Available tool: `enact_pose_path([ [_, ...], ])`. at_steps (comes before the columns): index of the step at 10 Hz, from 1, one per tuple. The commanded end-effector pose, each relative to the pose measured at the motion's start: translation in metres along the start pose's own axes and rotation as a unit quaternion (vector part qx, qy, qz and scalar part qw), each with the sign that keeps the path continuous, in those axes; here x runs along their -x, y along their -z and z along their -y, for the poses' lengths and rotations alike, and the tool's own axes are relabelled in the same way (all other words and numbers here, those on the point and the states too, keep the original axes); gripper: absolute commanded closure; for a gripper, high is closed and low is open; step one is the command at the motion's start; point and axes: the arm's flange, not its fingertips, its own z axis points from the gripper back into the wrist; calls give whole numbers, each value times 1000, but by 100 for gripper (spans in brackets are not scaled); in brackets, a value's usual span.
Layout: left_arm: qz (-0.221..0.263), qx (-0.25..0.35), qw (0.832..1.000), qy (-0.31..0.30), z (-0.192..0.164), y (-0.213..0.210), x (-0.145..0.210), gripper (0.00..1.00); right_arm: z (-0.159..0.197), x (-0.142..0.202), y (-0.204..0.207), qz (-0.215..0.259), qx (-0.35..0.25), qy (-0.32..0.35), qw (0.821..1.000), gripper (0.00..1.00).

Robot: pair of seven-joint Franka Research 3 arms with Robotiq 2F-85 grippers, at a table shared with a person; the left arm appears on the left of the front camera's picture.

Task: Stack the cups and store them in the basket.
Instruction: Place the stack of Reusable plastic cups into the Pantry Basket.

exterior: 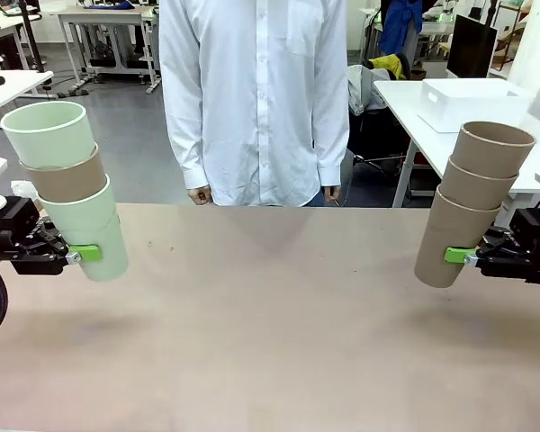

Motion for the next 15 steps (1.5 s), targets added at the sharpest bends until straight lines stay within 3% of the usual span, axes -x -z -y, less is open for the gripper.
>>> enact_pose_path([
  [1,3,2,1000,4,1,1,-5,15,2,-4,4,7,7,-5,1000,14],
  [15,3,2,1000,4,1,1,-5,15,2,-4,4,7,7,-5,1000,14],
])
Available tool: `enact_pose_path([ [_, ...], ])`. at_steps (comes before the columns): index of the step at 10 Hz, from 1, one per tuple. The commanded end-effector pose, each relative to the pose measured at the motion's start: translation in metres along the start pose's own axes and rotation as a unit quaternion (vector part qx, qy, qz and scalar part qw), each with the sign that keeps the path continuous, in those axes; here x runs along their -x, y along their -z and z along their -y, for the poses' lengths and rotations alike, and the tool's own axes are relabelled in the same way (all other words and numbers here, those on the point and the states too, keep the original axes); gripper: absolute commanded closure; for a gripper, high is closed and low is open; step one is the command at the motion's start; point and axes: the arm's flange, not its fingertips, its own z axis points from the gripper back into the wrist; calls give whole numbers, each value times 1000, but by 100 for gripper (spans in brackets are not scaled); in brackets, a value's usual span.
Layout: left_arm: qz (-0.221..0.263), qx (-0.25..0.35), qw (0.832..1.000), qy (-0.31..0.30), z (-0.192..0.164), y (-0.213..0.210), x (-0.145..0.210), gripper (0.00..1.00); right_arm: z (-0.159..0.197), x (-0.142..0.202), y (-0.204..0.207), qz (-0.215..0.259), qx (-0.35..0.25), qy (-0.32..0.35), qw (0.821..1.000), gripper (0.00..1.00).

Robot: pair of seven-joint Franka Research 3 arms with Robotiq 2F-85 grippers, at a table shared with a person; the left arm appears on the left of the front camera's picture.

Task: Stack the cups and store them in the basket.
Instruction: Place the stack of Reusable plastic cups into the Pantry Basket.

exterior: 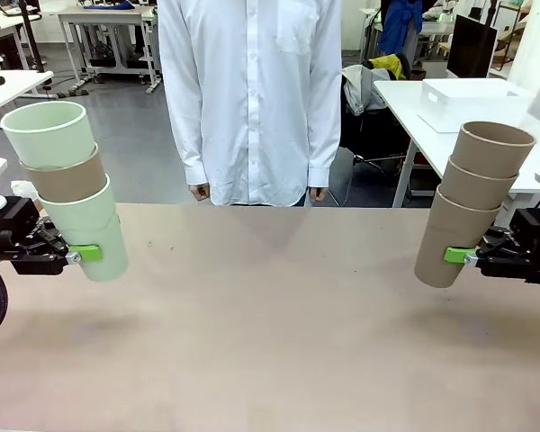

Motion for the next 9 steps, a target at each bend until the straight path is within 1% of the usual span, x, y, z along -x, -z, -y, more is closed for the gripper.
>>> enact_pose_path([
  [1,3,2,1000,4,1,1,-5,15,2,-4,4,7,7,-5,1000,14],
  [9,3,2,1000,4,1,1,-5,15,2,-4,4,7,7,-5,1000,14],
])
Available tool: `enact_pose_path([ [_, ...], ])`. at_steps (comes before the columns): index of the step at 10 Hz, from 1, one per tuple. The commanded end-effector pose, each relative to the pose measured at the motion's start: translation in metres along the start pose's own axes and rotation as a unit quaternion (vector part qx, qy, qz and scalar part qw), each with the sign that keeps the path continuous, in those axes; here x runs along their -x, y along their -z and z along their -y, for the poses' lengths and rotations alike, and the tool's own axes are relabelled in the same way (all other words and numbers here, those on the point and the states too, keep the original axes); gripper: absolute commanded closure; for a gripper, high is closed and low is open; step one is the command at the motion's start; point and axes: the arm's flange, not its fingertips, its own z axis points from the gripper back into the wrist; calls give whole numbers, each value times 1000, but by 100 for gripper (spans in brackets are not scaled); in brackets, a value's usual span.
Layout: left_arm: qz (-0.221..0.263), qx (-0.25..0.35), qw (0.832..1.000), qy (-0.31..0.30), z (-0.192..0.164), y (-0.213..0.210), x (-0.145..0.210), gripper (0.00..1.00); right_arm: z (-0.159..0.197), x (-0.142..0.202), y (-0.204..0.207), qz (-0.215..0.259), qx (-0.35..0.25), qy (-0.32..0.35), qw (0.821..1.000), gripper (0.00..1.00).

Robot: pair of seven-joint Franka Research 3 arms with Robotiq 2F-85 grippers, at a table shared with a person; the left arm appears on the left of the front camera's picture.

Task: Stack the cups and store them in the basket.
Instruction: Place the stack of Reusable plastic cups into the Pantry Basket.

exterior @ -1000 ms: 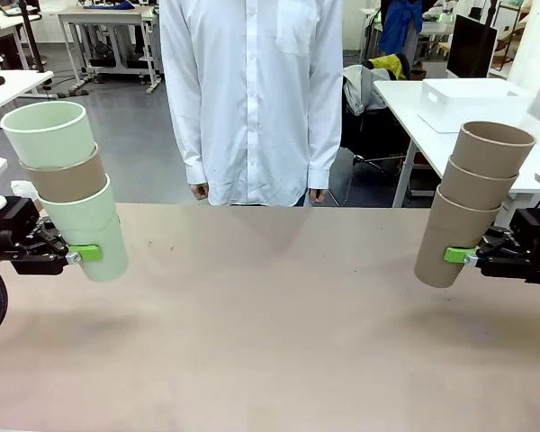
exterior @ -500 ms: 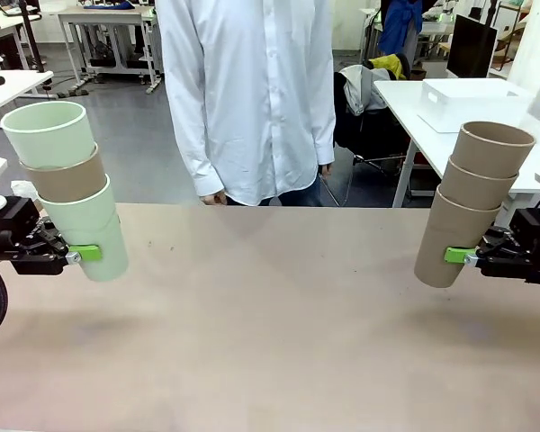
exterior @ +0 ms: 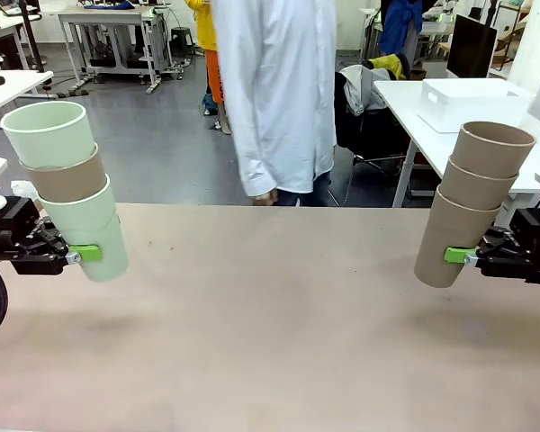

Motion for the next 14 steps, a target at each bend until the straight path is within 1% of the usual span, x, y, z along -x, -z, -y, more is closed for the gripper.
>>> enact_pose_path([
  [1,3,2,1000,4,1,1,-5,15,2,-4,4,7,7,-5,1000,14],
  [14,3,2,1000,4,1,1,-5,15,2,-4,4,7,7,-5,1000,14],
])
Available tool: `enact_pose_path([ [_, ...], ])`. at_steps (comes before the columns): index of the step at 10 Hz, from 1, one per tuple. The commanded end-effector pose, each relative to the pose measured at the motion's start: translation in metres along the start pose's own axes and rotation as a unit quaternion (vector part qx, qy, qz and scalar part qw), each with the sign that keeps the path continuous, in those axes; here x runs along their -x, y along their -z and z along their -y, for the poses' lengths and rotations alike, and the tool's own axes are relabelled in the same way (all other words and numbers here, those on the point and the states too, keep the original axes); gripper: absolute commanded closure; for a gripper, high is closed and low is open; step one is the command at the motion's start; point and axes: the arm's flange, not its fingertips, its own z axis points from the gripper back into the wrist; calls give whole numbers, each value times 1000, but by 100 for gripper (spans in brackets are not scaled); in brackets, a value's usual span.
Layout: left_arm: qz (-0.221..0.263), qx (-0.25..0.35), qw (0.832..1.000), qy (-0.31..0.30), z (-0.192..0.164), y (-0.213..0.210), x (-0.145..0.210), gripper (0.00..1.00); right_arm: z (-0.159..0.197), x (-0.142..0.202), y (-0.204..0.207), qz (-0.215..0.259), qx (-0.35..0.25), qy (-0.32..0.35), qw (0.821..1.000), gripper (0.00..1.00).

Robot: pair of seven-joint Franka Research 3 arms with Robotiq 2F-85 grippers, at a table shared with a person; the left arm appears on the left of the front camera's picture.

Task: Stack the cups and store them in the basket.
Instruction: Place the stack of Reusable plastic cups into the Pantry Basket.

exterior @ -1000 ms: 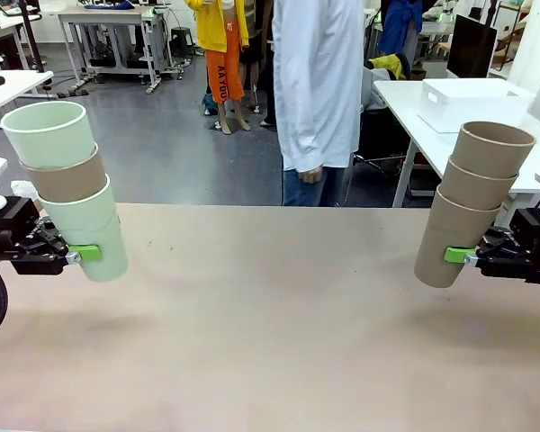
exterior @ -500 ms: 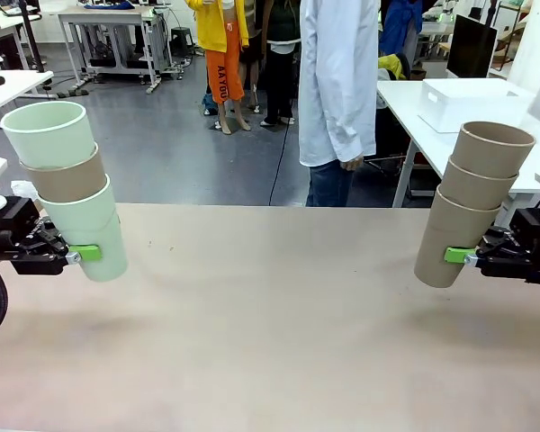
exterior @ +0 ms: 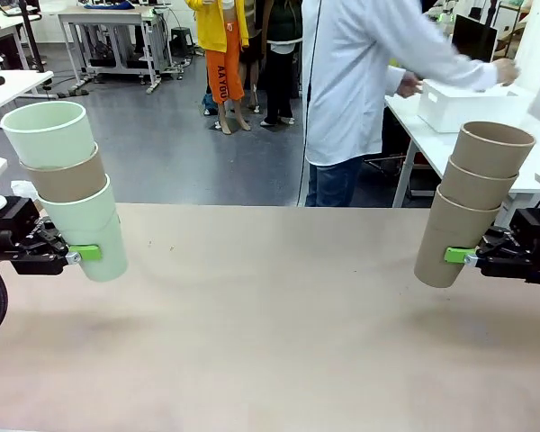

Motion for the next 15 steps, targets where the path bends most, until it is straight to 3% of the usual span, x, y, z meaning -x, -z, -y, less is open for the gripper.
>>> enact_pose_path([
  [1,3,2,1000,4,1,1,-5,15,2,-4,4,7,7,-5,1000,14],
  [15,3,2,1000,4,1,1,-5,15,2,-4,4,7,7,-5,1000,14],
])
